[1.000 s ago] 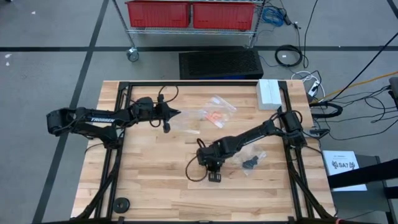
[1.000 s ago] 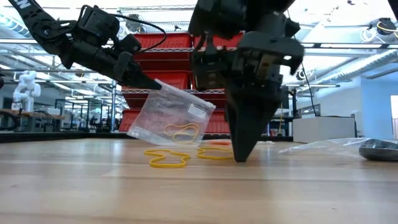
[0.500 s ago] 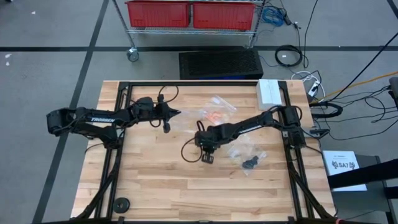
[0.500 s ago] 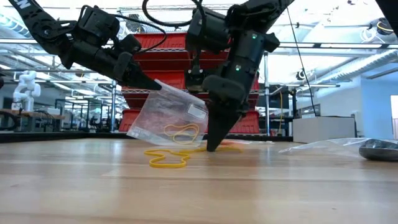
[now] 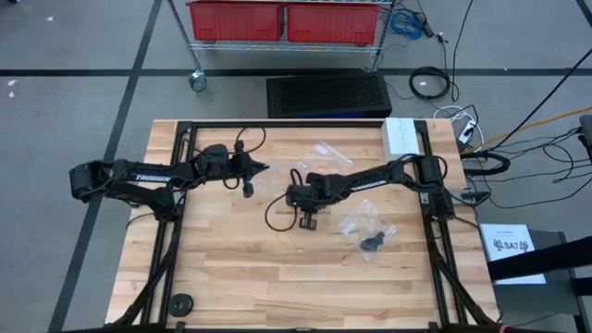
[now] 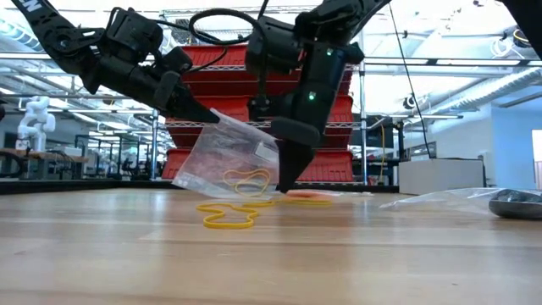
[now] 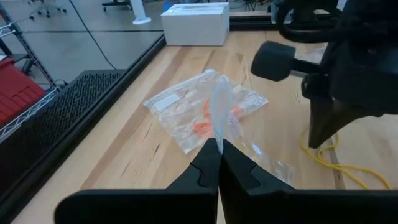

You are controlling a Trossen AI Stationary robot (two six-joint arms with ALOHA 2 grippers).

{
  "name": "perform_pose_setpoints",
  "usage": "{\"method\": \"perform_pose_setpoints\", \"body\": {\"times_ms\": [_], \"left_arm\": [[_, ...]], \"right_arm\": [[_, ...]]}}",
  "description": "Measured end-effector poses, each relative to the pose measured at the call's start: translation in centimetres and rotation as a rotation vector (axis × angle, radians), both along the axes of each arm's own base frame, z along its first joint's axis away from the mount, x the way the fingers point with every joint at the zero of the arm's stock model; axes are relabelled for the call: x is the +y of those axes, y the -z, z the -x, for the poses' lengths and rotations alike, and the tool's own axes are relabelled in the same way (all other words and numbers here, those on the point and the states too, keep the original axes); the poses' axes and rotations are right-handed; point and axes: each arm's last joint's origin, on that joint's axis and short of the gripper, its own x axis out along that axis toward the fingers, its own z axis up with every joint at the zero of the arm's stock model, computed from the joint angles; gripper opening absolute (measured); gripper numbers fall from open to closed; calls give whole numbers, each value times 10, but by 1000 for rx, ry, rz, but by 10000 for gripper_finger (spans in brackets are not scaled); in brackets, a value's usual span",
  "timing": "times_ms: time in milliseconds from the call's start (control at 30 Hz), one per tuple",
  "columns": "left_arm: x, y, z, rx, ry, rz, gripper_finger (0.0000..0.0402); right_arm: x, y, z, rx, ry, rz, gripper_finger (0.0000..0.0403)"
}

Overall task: Sort rubber bands
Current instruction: Put the yellow rubber band into the open transparent zip bag

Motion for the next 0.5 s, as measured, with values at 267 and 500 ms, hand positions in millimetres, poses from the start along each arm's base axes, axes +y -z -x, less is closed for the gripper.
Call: {"method": "perform_pose_setpoints", "body": {"times_ms": [267,500], "left_arm": [[0,0,0,1,0,-1,2],[0,0,0,2,2,-5,2]], "right_arm": [[0,-1,4,53,-27,-67,47],[1,-2,2,27,3,-87,148]]}}
